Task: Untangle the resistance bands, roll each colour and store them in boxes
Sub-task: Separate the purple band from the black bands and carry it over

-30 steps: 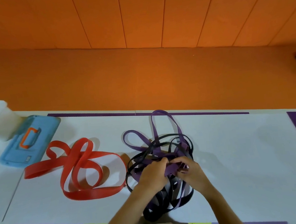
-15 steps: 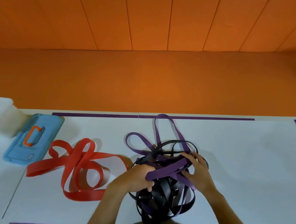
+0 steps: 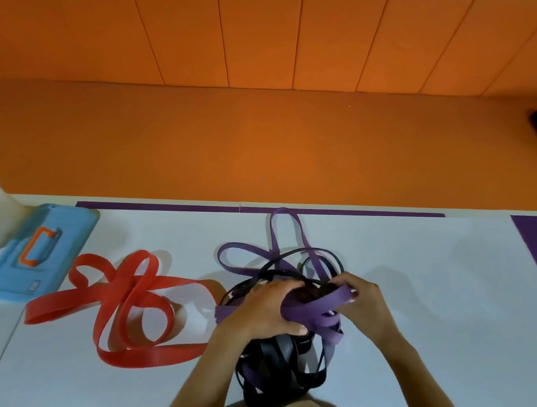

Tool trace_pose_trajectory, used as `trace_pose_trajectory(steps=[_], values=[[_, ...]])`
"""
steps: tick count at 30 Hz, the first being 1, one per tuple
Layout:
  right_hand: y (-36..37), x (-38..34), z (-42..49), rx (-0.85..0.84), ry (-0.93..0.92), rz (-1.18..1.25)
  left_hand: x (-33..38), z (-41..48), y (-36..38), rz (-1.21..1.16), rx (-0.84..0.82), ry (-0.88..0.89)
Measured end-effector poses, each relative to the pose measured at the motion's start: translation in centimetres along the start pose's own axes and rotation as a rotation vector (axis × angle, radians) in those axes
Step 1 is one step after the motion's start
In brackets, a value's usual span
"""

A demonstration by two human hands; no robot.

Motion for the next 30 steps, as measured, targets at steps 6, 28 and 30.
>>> trace_pose_trajectory(steps=[6,28,30], values=[[0.5,-2.2,-0.3,0.009,-0.027,0.167,0.6,0.7,1.0,-0.376,0.068,0.055],[-1.8,0.6,-3.3,-0.18,0.064,0.283,-0.6,0.4,5.7,-0.283,0.22,-0.132],[-2.1,0.0,-4.1,-0.16,0.04,0.278,-0.2,0.0,6.0,-0.211,0.439,-0.131]])
Point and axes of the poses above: each hand's wrist, its own z-axis towards the middle knuckle, its own y-axis out of the palm, x = y × z, the point moved 5 cm from there along z, towards the middle knuckle, and after that the axes turned 6 degrees about y, right-handed, at the moved point
